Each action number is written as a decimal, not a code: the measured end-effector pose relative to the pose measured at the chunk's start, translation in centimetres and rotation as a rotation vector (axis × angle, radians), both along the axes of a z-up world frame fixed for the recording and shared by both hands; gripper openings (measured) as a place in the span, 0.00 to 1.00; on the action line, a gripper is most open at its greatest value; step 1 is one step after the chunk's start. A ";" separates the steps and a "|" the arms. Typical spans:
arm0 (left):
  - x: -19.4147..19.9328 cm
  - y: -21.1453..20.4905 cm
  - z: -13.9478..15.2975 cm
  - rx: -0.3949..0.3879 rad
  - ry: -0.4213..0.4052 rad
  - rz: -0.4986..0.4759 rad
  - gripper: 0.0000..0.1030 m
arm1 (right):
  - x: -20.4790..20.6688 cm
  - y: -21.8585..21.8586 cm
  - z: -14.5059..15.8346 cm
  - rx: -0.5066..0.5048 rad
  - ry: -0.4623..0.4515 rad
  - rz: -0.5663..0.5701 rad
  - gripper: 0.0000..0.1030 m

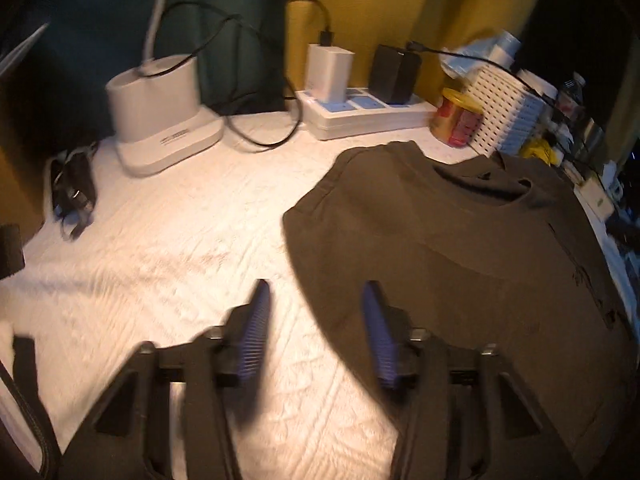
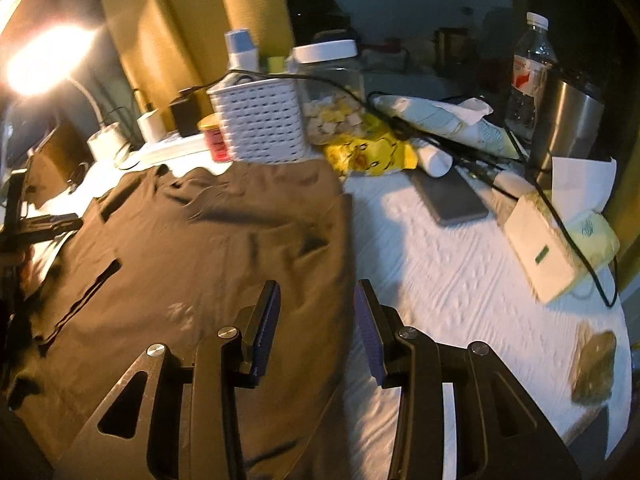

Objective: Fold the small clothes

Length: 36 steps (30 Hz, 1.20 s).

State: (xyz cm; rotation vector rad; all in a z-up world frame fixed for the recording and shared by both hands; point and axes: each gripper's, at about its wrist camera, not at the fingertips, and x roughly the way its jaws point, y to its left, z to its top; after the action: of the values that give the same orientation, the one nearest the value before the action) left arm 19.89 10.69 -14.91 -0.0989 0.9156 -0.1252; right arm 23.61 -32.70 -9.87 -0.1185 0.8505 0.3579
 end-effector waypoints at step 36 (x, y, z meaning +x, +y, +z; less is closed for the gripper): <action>1.7 0.8 0.0 0.244 -0.022 0.009 0.03 | 8.1 0.9 -3.4 -0.030 0.014 0.001 0.08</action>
State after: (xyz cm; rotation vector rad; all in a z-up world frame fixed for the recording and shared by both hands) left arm 21.61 11.47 -14.87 0.1243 0.9018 -0.0063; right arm 31.72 -31.83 -13.28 -0.1445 0.8700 0.3470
